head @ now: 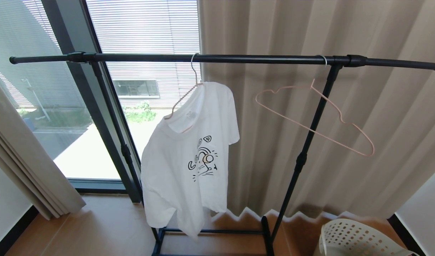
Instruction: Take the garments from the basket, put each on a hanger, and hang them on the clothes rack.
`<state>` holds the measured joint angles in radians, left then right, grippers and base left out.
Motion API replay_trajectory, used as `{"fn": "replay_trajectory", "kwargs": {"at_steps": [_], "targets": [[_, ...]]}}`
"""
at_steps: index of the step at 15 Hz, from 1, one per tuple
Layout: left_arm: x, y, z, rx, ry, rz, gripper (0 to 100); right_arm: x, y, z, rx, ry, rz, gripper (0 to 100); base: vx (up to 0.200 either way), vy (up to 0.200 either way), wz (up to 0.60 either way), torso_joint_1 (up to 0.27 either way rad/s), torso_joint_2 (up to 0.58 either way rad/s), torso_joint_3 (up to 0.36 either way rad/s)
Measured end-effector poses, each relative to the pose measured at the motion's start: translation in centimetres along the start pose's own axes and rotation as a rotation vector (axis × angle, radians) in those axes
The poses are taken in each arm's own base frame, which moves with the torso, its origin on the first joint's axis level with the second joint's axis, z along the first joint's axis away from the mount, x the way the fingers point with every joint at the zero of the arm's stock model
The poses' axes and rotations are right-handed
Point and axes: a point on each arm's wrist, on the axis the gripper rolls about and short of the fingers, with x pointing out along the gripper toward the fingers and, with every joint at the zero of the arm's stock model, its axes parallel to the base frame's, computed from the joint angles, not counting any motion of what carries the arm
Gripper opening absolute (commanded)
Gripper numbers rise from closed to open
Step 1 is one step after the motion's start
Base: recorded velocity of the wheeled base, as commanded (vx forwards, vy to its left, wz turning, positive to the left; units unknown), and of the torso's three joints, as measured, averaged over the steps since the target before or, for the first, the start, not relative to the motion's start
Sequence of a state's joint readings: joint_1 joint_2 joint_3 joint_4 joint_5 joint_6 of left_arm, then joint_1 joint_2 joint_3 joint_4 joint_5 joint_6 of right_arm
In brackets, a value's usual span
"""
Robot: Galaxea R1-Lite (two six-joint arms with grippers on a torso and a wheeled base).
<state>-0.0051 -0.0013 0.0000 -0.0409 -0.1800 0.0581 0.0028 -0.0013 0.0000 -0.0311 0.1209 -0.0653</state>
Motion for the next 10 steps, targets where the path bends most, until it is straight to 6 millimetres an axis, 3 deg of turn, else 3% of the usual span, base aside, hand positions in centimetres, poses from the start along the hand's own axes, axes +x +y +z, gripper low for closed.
{"fn": "replay_trajectory", "kwargs": {"at_steps": [10], "targets": [[0.0, 0.0, 0.0, 0.001, 0.0, -0.001, 100, 0.0, 0.0, 0.01, 0.001, -0.001, 0.0, 100, 0.0, 0.0, 0.0, -0.193, 0.53, 0.333]]}}
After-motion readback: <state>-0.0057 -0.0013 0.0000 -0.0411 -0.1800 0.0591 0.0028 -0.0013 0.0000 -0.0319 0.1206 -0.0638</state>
